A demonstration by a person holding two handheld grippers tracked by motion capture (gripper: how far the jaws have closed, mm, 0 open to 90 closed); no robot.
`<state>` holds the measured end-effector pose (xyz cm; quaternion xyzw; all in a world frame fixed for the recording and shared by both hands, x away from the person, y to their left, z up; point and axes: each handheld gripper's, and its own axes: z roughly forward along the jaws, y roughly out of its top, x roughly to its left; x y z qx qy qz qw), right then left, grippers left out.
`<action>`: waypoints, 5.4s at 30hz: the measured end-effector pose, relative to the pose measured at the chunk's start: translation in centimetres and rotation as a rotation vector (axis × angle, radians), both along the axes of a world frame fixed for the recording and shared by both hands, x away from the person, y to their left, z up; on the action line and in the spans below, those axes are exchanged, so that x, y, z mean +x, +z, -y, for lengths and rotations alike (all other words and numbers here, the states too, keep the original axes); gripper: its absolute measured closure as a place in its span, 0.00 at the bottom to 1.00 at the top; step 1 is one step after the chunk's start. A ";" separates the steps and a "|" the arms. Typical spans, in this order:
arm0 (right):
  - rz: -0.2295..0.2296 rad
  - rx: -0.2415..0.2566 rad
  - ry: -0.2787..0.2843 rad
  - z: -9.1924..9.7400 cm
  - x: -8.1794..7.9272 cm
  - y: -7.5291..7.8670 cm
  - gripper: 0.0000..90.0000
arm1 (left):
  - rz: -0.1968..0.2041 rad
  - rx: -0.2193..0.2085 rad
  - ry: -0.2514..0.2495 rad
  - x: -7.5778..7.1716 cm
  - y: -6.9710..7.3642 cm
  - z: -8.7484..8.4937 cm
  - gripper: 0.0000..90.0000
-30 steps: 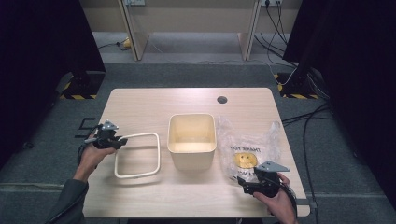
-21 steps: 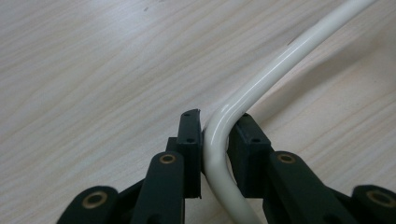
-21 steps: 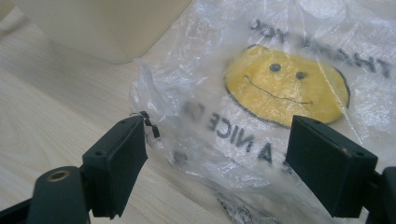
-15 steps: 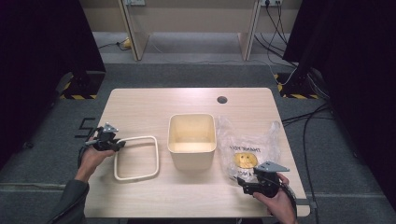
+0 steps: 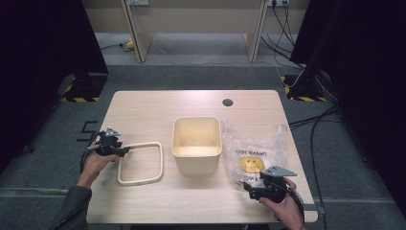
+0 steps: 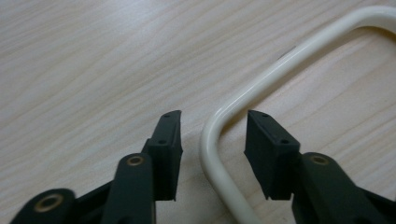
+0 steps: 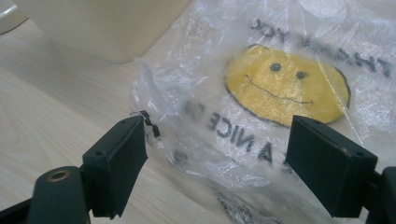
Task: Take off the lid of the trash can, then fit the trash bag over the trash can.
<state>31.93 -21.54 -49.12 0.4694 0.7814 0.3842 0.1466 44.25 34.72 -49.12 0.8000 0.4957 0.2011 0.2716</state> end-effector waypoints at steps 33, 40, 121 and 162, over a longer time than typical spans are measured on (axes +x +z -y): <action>-0.002 0.007 -0.007 0.1 0.0 0.0 0.22 | 0.072 -0.266 -0.106 -6.8 4.4 8.9 0.18; -0.002 0.009 -0.007 0.1 0.0 0.1 0.22 | 0.081 -0.284 -0.157 -7.6 4.5 10.3 0.18; 0.071 -0.047 -0.193 0.7 6.2 1.7 0.24 | 0.069 -0.209 -0.253 -12.4 -0.5 13.2 0.18; 0.010 -0.152 -0.090 0.5 11.3 -1.4 0.91 | 0.064 -0.208 -0.295 -11.8 -0.6 14.2 0.19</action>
